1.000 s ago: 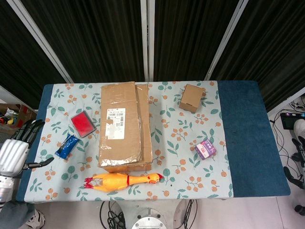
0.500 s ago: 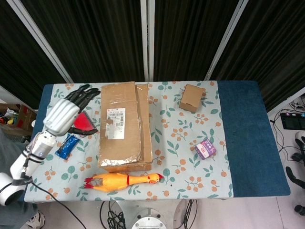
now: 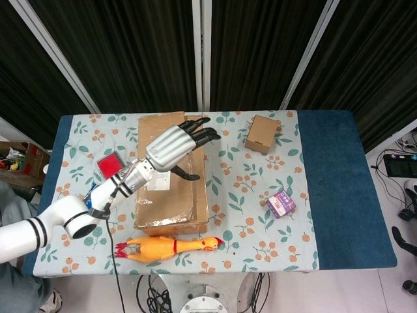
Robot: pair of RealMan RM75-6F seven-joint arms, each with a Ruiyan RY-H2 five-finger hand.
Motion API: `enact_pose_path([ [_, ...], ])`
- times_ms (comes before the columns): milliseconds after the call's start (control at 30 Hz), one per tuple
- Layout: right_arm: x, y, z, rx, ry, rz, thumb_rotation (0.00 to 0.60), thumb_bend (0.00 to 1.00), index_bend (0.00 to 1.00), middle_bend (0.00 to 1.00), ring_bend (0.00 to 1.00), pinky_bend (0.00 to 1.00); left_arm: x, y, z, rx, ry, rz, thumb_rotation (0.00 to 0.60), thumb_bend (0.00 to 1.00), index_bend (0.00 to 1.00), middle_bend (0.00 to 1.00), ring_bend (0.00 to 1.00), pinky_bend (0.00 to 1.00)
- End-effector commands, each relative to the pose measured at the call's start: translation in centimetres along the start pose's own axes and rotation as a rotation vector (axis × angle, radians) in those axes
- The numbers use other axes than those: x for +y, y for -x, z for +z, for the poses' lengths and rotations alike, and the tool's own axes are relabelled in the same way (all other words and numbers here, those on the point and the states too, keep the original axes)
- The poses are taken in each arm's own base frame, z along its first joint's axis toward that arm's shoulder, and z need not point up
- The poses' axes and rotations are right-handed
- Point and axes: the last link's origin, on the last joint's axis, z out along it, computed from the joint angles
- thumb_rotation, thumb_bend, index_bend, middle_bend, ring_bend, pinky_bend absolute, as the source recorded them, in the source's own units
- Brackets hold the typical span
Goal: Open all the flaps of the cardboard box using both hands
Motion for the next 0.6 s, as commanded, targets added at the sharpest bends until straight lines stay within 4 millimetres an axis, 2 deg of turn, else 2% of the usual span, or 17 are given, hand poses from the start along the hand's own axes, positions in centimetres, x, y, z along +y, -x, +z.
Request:
enact_pose_path([
  [33,0.3,-0.1,0.0,0.008,0.003,0.006,0.600,0.25,0.00,0.00,0.00,0.00,0.7,1.2,1.2,-0.043,0.032,0.052,0.488,0.13,0.22,0.23,0.06,0.20],
  [100,0.5,-0.3,0.0,0.015,0.007,0.011,0.600,0.25,0.00,0.00,0.00,0.00,1.2,1.7,1.6,-0.056,0.051,0.066,0.498,0.24,0.24,0.25,0.06,0.20],
  [200,1.0,-0.6,-0.1,0.027,0.012,0.019,0.600,0.25,0.00,0.00,0.00,0.00,1.8,2.6,2.2,-0.086,0.080,0.077,0.499,0.32,0.28,0.27,0.06,0.20],
  [433,1.6,-1.0,0.0,0.045,0.018,0.033,0.600,0.25,0.00,0.00,0.00,0.00,1.6,3.7,3.1,-0.171,0.095,0.100,0.493,0.37,0.39,0.33,0.06,0.20],
  [600,1.6,-1.0,0.2,0.044,0.014,0.040,0.600,0.24,0.00,0.00,0.00,0.00,1.2,4.0,3.1,-0.223,0.104,0.153,0.492,0.46,0.41,0.35,0.06,0.20],
])
